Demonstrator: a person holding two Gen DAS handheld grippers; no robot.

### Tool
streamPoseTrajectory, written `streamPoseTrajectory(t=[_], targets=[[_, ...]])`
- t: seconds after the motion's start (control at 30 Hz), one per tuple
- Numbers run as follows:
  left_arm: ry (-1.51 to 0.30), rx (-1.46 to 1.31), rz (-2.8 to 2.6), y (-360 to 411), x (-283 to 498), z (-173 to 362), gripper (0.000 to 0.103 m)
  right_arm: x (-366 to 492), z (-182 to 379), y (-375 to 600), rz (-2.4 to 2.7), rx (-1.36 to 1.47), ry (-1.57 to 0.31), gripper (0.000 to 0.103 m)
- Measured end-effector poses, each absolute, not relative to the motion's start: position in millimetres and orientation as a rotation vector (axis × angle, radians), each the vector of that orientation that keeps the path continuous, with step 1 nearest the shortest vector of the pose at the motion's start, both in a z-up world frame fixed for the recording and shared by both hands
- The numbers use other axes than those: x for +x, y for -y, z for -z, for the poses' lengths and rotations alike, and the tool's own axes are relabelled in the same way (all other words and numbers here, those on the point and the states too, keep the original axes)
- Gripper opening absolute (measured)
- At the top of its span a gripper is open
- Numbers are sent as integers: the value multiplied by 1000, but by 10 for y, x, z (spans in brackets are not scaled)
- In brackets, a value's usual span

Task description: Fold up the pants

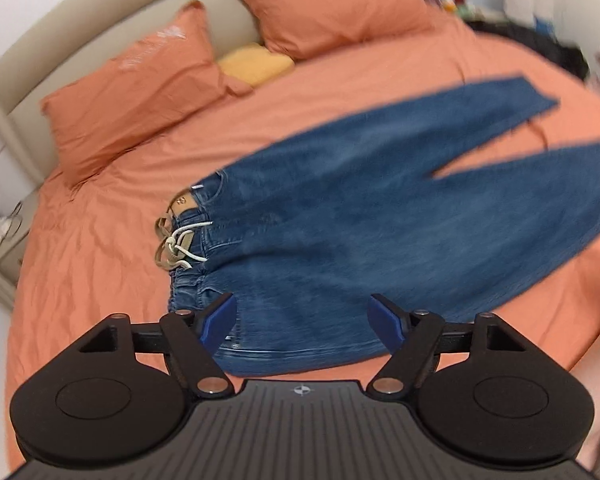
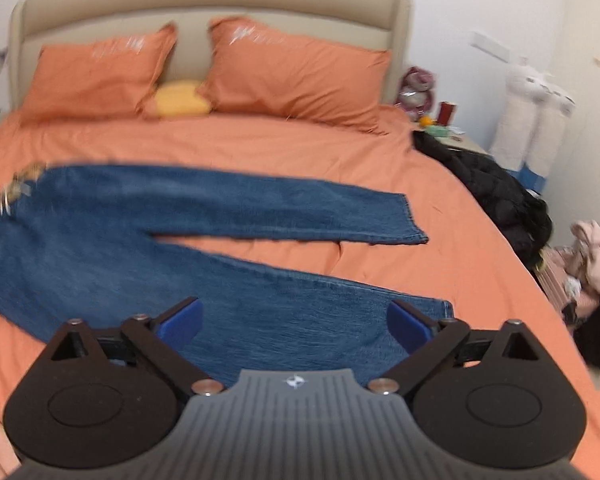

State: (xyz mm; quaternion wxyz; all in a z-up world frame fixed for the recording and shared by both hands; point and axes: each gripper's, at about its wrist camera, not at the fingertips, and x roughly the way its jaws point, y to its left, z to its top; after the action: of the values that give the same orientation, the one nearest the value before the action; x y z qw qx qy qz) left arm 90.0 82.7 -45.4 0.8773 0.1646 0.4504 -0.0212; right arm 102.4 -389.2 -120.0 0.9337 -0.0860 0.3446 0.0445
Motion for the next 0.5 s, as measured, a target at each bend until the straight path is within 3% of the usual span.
streamPoseTrajectory(t=[0.13, 0.27, 0.5], targets=[[-968, 436, 143, -1099, 1079, 699, 86, 1402, 1500, 4071, -131, -233, -797, 63], [-1034, 538, 201, -1301, 1259, 971, 86, 1719, 1849, 4273, -163, -218, -904, 48], [-1193, 820, 338, -1437, 1414, 1575, 87, 2071, 2336, 4525, -210, -246, -1047, 45]])
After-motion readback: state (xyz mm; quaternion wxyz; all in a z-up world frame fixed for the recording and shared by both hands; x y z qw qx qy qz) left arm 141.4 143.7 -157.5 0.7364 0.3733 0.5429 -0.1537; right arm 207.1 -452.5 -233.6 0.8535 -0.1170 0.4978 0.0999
